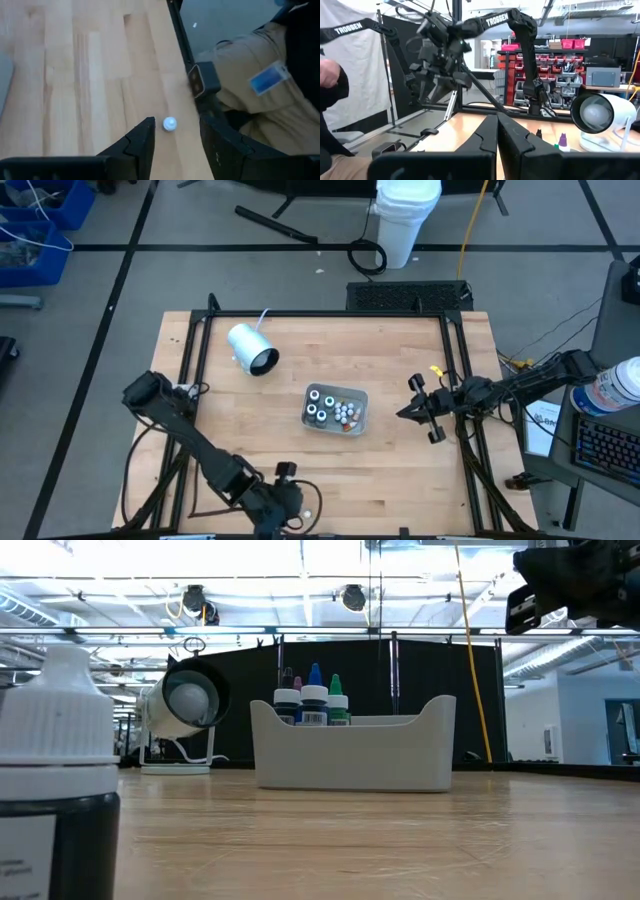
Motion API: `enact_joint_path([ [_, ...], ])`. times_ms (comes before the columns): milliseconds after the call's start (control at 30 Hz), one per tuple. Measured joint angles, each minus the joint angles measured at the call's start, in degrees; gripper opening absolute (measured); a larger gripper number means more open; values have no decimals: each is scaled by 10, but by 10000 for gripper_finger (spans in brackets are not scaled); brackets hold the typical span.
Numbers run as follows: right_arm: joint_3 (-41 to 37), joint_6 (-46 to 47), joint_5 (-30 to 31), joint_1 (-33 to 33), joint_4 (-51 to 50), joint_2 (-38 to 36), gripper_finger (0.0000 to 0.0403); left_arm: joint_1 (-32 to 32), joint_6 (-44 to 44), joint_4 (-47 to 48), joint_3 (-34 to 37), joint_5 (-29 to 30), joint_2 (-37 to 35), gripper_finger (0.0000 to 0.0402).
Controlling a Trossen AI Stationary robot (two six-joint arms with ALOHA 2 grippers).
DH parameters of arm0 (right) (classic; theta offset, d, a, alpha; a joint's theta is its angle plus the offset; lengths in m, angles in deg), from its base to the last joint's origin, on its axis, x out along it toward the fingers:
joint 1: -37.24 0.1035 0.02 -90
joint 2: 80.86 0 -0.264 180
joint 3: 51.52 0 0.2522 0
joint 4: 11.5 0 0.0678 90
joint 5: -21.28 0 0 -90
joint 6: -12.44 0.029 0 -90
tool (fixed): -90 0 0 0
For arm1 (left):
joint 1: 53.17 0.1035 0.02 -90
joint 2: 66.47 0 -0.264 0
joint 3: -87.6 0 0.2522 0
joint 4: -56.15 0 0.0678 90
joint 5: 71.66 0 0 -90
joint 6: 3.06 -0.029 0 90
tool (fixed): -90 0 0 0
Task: Pick & Place food coloring
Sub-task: Put the small black food coloring bottle into the gray bin
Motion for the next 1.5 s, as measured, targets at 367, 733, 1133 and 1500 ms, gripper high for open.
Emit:
enact_joint_path([
  [367, 0, -11, 2, 0, -20, 1, 0, 10, 39, -6, -60, -112, 60, 161],
  [733, -1, 7, 2, 0, -24, 6, 0, 19, -26, 83, -170, -169, 158, 194],
  [1133, -1, -4, 2, 0, -25, 7, 0, 55, -122, 86, -138, -179, 159, 287],
  [1500, -1, -9, 2, 0, -25, 7, 0, 62, -113, 59, -119, -193, 159, 261],
])
